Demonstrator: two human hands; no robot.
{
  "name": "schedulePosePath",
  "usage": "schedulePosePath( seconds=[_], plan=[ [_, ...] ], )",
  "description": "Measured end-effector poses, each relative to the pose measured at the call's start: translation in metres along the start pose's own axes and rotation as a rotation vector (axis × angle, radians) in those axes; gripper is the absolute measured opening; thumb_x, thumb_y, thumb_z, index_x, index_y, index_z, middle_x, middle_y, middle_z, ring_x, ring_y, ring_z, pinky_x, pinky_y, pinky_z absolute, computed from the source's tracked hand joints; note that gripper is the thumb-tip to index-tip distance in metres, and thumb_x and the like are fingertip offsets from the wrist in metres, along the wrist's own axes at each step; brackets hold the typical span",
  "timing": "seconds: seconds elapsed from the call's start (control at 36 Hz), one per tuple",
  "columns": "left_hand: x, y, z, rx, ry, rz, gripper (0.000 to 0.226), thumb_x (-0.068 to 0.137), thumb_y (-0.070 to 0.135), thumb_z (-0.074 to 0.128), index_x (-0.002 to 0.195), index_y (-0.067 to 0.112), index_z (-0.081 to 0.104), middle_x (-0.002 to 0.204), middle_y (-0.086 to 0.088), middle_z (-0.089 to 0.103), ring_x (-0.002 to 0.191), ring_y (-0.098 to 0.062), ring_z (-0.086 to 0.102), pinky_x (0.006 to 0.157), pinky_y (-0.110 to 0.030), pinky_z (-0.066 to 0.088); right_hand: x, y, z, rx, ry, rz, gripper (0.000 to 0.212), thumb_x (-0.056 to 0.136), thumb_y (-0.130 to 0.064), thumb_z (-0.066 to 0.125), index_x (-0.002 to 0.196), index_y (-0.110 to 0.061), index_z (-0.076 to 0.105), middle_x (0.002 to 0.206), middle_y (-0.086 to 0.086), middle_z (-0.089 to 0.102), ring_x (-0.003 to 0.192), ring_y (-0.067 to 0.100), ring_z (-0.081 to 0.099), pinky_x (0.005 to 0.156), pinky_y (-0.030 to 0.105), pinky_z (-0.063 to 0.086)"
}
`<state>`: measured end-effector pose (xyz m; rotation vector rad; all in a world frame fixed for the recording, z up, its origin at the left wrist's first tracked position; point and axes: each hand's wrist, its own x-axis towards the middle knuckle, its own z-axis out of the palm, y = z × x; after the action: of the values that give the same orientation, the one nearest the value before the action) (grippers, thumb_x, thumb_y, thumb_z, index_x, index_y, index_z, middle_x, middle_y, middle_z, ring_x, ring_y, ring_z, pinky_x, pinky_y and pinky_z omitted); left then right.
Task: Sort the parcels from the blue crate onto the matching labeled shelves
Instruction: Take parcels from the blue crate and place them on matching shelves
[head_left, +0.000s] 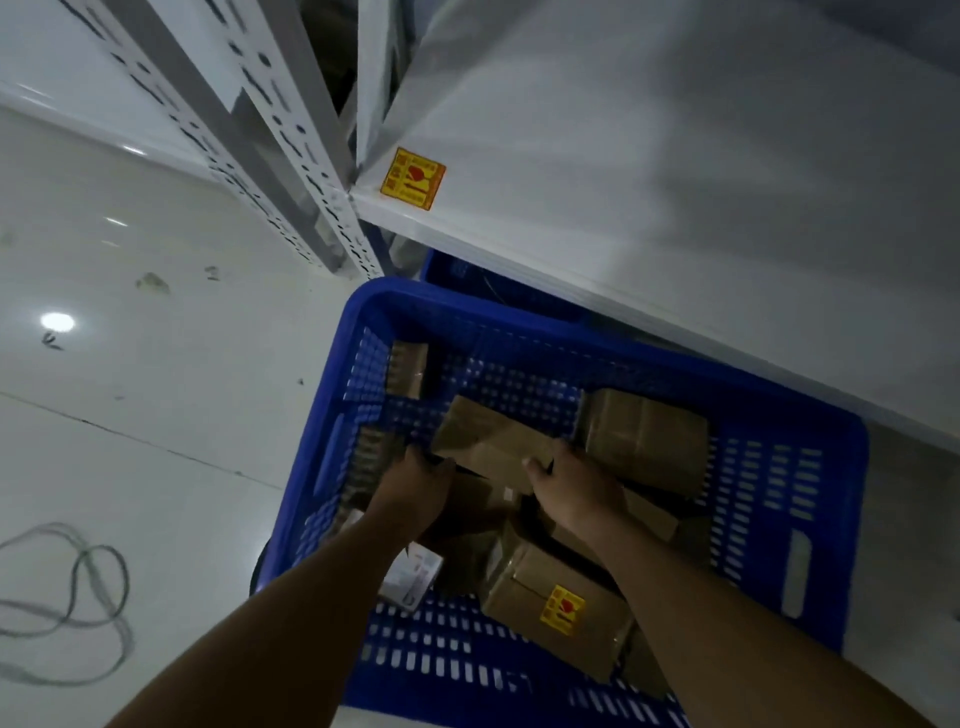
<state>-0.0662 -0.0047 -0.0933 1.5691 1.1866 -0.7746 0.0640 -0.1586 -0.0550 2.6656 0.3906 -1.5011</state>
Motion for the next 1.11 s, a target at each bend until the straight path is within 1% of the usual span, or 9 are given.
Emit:
schedulePosePath(
  seconds=[0.11,0.22,0.42,0.5,0.58,0.75,0.86,1.0,1.11],
  plan=[
    [0.026,-0.004,0.014,-0.032,0.026,0.044,0.063,0.102,0.052,0.05,0.152,0.019,0.033,0.15,-0.013,0.043,0.134,-0.034,0.047,0.11,-0.048,0.041,0.038,0.005,0.014,-0.233,0.082,-0.017,0.053,0.106,-0.052,0.035,0.143,-0.015,0.045,0.145,0.009,0.056,0.134,0.028,0.049,0.114,0.044,0.026],
    [0.045,-0.003,0.019,-0.05,0.04,0.11,0.067,0.1,0.053,0.054,0.155,0.022,0.031,0.157,-0.009,0.034,0.138,-0.032,0.042,0.104,-0.042,0.038,0.066,0.004,0.005,-0.385,0.063,0.0,0.049,0.103,-0.058,0.033,0.132,-0.021,0.049,0.13,0.007,0.063,0.126,0.026,0.053,0.113,0.047,0.024],
    [0.072,0.006,0.033,-0.371,0.017,-0.038,0.073,0.076,0.065,0.069,0.137,0.03,0.048,0.145,-0.005,0.046,0.123,-0.029,0.054,0.104,-0.048,0.046,0.094,-0.007,0.005,-0.572,-0.172,-0.03,0.081,0.09,-0.065,0.056,0.155,-0.022,0.032,0.148,0.01,0.051,0.146,0.03,0.037,0.123,0.055,0.003],
    [0.086,0.016,0.04,-0.407,0.087,-0.194,0.09,0.089,0.069,0.058,0.156,0.019,0.026,0.154,-0.017,0.034,0.131,-0.04,0.046,0.093,-0.039,0.038,0.111,-0.016,0.021,-0.65,-0.287,0.06,0.091,0.086,-0.047,0.071,0.159,-0.02,0.025,0.149,0.01,0.047,0.141,0.032,0.037,0.122,0.054,0.021],
    [0.09,0.037,0.043,-0.545,0.138,-0.373,0.106,0.088,0.069,0.06,0.162,0.014,0.007,0.161,-0.021,0.023,0.138,-0.043,0.039,0.093,-0.043,0.035,0.115,-0.023,0.03,-0.682,-0.271,0.039,0.092,0.088,-0.048,0.07,0.161,-0.016,0.024,0.155,0.012,0.042,0.147,0.032,0.032,0.124,0.053,0.014],
    [0.1,0.045,0.037,-0.538,0.14,-0.515,0.095,0.093,0.047,0.067,0.158,0.009,0.01,0.153,-0.023,0.033,0.123,-0.036,0.049,0.085,-0.039,0.041,0.108,-0.015,0.03,-0.2,-0.149,0.092,0.083,0.091,-0.063,0.061,0.155,-0.02,0.031,0.159,0.013,0.037,0.147,0.035,0.033,0.119,0.051,0.028],
    [0.091,0.037,0.034,-0.525,0.155,-0.424,0.083,0.094,0.045,0.065,0.156,0.013,0.019,0.149,-0.019,0.036,0.09,-0.027,0.046,0.073,-0.037,0.041,0.1,0.002,0.03,0.223,-0.112,0.123,0.078,0.093,-0.075,0.048,0.154,-0.028,0.033,0.153,0.01,0.045,0.132,0.035,0.051,0.093,0.042,0.049],
    [0.077,0.035,0.033,-0.536,0.12,-0.295,0.095,0.081,0.067,0.069,0.157,0.03,0.025,0.153,-0.015,0.03,0.114,-0.037,0.051,0.099,-0.049,0.048,0.087,0.007,0.032,0.414,-0.002,0.086,0.056,0.098,-0.069,0.046,0.138,-0.031,0.043,0.136,0.007,0.053,0.099,0.022,0.056,0.064,0.031,0.042],
    [0.07,0.029,0.025,-0.616,0.131,-0.356,0.143,0.036,0.097,0.069,0.156,0.036,0.019,0.15,-0.016,0.039,0.128,-0.048,0.048,0.103,-0.061,0.043,0.07,0.003,0.025,0.591,0.179,0.115,0.036,0.102,-0.061,0.046,0.115,-0.028,0.048,0.122,0.006,0.057,0.089,0.02,0.058,0.058,0.029,0.04]
  ],
)
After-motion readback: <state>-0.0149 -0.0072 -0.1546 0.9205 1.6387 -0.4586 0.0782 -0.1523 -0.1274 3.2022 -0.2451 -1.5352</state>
